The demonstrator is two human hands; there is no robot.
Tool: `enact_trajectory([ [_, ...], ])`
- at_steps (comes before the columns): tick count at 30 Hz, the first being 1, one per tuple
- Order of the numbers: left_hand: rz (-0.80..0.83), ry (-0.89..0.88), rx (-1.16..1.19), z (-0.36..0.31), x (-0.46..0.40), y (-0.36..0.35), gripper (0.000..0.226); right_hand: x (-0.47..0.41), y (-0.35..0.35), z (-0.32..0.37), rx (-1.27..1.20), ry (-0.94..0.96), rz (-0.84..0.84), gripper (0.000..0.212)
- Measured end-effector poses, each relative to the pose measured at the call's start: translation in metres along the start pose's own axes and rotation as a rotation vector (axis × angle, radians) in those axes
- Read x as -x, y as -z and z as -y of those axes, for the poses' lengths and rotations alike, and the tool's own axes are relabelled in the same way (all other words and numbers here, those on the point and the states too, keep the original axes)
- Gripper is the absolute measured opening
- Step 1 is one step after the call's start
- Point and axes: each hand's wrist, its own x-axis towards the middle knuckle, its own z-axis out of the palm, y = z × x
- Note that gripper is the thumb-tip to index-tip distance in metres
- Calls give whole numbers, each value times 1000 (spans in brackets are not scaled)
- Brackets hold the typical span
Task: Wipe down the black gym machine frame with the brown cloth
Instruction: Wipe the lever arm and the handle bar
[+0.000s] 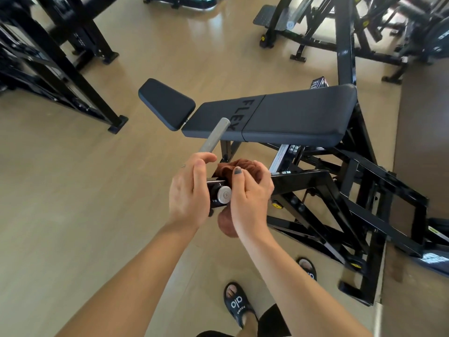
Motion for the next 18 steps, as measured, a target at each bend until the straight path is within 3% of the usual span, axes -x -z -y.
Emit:
enact_trajectory([
  [4, -12, 25, -21, -2, 2, -1, 46, -43, 18, -32, -32, -132, -124, 30],
  [9, -15, 21, -23, -2, 3, -2, 49, -46, 12, -22, -192, -255, -194, 8],
  [15, -12, 12, -27, 3, 1, -1, 45, 1, -9, 3, -29, -54, 11, 33],
  [18, 0, -14, -92, -1, 1, -1, 42, -15, -3, -5, 21, -81, 24, 34],
])
